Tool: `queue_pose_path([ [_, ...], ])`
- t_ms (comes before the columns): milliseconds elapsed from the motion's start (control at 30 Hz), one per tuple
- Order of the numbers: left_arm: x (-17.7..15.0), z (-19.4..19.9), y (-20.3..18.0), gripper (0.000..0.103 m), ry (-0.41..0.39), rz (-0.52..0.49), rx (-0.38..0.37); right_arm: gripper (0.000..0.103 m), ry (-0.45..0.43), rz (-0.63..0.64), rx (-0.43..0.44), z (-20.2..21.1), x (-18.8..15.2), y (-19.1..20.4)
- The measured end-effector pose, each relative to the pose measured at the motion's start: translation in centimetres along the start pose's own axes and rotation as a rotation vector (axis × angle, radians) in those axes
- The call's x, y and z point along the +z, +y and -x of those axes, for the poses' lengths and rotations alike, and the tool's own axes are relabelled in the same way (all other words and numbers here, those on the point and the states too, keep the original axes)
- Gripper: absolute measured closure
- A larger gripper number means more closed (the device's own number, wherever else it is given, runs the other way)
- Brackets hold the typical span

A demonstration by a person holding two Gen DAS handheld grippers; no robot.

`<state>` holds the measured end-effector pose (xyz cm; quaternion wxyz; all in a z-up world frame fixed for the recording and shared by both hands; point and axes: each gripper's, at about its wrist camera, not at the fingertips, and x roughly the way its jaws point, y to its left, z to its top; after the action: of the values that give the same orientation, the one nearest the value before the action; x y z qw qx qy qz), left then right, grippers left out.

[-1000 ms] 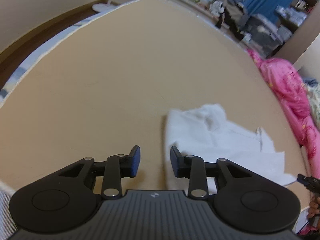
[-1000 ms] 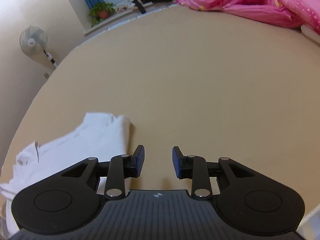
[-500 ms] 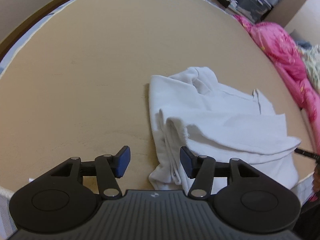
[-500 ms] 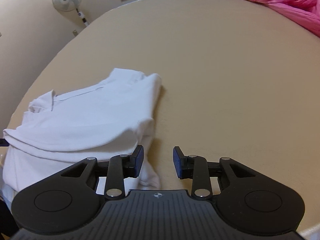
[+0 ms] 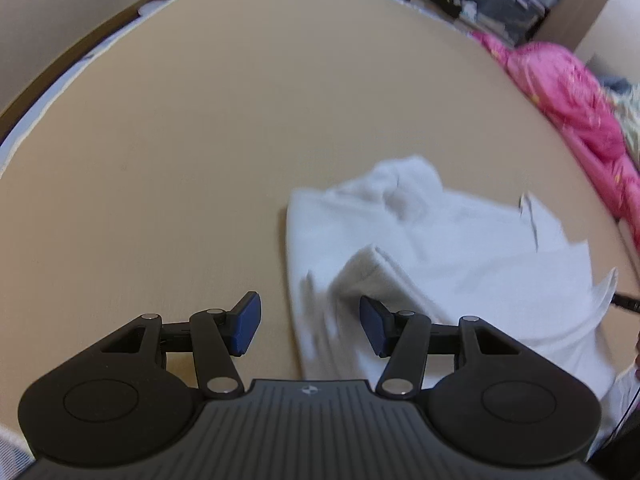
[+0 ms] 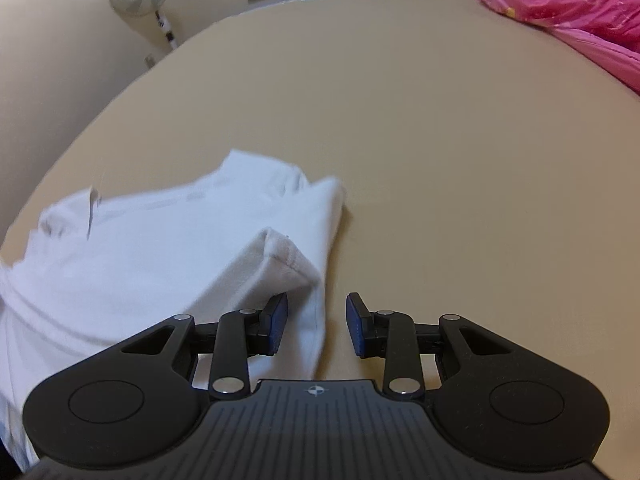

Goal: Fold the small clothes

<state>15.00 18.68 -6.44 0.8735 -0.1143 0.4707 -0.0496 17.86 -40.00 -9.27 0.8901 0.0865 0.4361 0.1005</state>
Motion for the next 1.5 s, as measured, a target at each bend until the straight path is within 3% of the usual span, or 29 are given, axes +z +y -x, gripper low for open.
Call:
queue_pose_path([
  [333, 1.6, -1.1, -1.0, 0.045, -0.068, 0.037, -0.022, 0.069, -0.056, -0.049, -0.021, -1.8, 1.3, 1.0],
  [467, 1.7, -1.3, -0.9, 0.063, -0.074, 0.041, -0.025, 0.072, -0.065, -0.085, -0.018, -2.3, 1.6, 0.4],
  [567, 1.8, -1.3, -0.9, 0.079, -0.079, 0.036, -0.028, 0.082, -0.068, -0.098, -0.008, -2.6, 1.7, 0.1],
  [667, 2.0, -1.4, -0.8, 0.088, -0.086, 0.034, -0.028, 0.092, -0.083, -0.093, -0.009, -2.6, 1.7, 0.2],
  [867, 2.5, -0.6, -1.2, 0.090, -0.157, 0.022, -0.032, 0.095, -0.190, -0.121, 0.004, -1.1, 2.5, 0.1],
  [1033, 3.3, 0.4, -1.6, 0.091, -0.281, 0.024, -0.026, 0.095, -0.288, -0.118, -0.015, -0.7, 3.5, 0.1],
  [1200, 4.3, 0.0, -1.3, 0.097, -0.366, 0.088, 0.019, 0.095, -0.384, -0.126, -0.045, -1.6, 4.9, 0.2],
  [1500, 5.1, -4.0, -1.5, 0.096, -0.282, 0.096, 0.074, 0.094, -0.288, -0.082, -0.113, -7.3, 6.4, 1.3],
])
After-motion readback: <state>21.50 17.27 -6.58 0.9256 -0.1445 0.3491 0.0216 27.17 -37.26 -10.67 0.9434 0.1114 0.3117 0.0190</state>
